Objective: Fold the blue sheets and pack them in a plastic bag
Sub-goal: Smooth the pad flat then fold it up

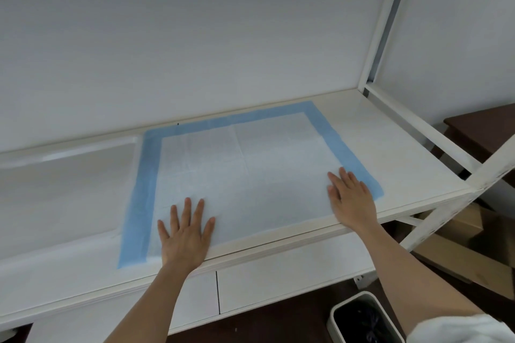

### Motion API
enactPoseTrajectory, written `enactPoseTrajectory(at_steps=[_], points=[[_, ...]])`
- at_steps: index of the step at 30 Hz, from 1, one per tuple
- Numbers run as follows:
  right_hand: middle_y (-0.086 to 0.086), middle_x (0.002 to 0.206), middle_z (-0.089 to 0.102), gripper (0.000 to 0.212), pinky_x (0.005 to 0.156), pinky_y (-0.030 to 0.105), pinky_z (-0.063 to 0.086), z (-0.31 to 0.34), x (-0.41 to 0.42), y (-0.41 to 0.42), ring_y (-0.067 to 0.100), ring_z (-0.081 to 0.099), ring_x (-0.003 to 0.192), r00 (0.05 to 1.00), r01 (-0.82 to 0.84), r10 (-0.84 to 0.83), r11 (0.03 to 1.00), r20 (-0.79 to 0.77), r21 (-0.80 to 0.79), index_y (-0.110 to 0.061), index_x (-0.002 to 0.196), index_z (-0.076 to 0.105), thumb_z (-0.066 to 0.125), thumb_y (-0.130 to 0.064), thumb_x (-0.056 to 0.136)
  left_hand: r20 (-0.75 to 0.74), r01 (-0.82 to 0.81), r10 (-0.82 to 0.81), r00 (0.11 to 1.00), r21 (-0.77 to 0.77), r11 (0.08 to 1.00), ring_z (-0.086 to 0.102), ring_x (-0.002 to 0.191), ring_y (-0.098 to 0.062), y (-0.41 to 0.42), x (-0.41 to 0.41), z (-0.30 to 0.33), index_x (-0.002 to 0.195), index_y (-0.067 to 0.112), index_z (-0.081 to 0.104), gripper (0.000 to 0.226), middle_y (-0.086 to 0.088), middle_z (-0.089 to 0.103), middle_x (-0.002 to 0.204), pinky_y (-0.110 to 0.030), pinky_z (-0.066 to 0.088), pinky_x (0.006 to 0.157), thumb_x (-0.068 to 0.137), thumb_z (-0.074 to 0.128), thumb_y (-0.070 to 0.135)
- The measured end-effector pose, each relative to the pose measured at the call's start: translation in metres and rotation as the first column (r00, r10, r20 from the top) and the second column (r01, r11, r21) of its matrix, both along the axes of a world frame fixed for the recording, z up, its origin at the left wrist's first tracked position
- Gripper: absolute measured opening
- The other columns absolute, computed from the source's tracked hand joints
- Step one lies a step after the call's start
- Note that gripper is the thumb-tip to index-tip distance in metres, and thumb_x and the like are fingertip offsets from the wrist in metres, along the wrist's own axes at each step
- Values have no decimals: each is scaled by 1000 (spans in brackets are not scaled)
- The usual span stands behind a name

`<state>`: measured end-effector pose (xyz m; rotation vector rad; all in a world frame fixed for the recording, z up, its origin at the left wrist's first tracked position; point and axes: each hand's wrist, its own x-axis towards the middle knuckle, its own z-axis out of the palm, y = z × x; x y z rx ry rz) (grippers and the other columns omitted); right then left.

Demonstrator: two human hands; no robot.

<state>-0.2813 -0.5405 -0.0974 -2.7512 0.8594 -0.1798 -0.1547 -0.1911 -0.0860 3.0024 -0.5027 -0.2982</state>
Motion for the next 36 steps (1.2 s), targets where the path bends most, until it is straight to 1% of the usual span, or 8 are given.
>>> enactPoseTrajectory(at_steps=[9, 11, 13, 16, 19, 24, 29, 36], points=[[1, 161, 9, 53, 119, 43, 7, -2, -12, -11, 22, 5, 148, 988, 141, -141, 990, -57, -11, -30, 150, 19, 13, -45, 100, -10, -57, 57, 998, 2, 998, -16, 146, -18, 35, -11, 3, 146, 42, -17, 60, 12, -19, 157, -51, -5, 118, 95, 8, 59], [3, 159, 15, 53, 117, 44, 10, -4, -15, -17, 23, 10, 146, 983, 183, -183, 983, -26, 12, -27, 148, 25, 17, -44, 99, -21, -92, 92, 996, 8, 996, -15, 147, -21, 39, -15, 5, 146, 43, -17, 59, 13, -19, 157, -53, -5, 116, 95, 9, 59], [14, 150, 31, 57, 113, 47, 24, -5, -19, -23, 31, 26, 138, 964, 253, -256, 966, 73, 47, -14, 140, 37, 23, -45, 95, -43, -120, 121, 992, 18, 993, -14, 146, -24, 38, -16, 6, 145, 45, -17, 60, 12, -19, 157, -54, -4, 116, 95, 10, 60], [27, 127, 44, 56, 102, 46, 35, -1, -26, -26, 41, 39, 118, 842, 425, -464, 884, 276, 193, 6, 120, 51, 36, -39, 91, -96, -171, 174, 980, 44, 984, -14, 146, -30, 35, -19, 10, 144, 46, -19, 59, 9, -21, 157, -60, -1, 114, 94, 9, 62], [28, 123, 43, 43, 102, 42, 30, 10, -29, -35, 41, 37, 115, 794, 480, -553, 825, 253, 297, 5, 117, 58, 47, -30, 93, -133, -275, 279, 951, 44, 960, -14, 145, -34, 30, -21, 15, 143, 49, -18, 61, 8, -21, 157, -66, -1, 109, 91, 9, 66], [23, 105, 61, 24, 91, 39, 41, 17, -35, -54, 42, 51, 105, 829, 369, -499, 827, 252, 425, -4, 96, 70, 55, -20, 89, -130, -369, 375, 918, 68, 927, -13, 144, -36, 19, -25, 20, 145, 48, -13, 63, 6, -17, 158, -71, -1, 106, 91, 12, 67], [8, 92, 67, 14, 87, 35, 45, 24, -40, -62, 30, 60, 96, 829, 307, -519, 733, 208, 607, -12, 89, 68, 56, -19, 87, 4, -142, 142, 990, -3, 990, -8, 146, -30, -9, -27, 27, 151, 33, -2, 60, 4, -11, 159, -64, 3, 112, 99, 21, 49], [5, 82, 61, 16, 69, 26, 41, 30, -46, -67, 20, 52, 74, 765, 222, -604, 571, 222, 790, -3, 86, 67, 60, -18, 85, -151, 78, -89, 985, -79, 994, -17, 146, -25, -62, -38, 21, 150, 40, -7, 59, 8, -20, 158, -52, -6, 116, 98, 16, 56]])
